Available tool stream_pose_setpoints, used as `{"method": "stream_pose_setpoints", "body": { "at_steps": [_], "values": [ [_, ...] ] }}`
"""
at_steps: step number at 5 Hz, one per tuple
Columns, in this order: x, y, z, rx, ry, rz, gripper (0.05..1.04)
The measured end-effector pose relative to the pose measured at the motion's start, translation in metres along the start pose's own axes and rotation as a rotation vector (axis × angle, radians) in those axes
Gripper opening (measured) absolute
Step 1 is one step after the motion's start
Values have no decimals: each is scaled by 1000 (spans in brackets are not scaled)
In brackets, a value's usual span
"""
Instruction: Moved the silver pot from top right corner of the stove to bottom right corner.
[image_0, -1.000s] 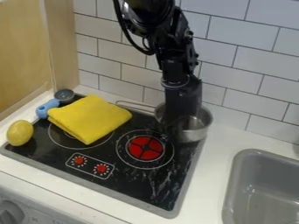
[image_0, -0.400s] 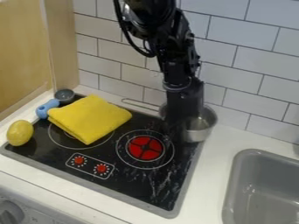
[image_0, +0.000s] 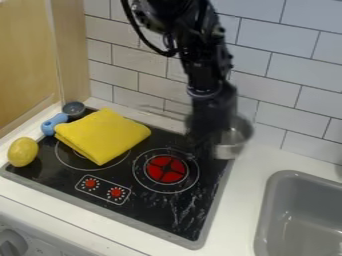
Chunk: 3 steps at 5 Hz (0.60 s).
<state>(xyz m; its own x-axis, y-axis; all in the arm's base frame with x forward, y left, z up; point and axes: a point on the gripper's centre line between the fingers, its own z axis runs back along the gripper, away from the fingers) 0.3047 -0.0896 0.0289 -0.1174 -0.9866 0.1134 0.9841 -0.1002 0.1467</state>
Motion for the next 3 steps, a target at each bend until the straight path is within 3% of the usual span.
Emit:
{"method": "stream_pose_setpoints", "body": {
  "at_steps": [1,2,3],
  "values": [
    [9,-15,5,14,11,-35,64],
    [20,-51,5,1,7,-43,64],
    [21,-78,10,17,31,-1,64]
  ]
}}
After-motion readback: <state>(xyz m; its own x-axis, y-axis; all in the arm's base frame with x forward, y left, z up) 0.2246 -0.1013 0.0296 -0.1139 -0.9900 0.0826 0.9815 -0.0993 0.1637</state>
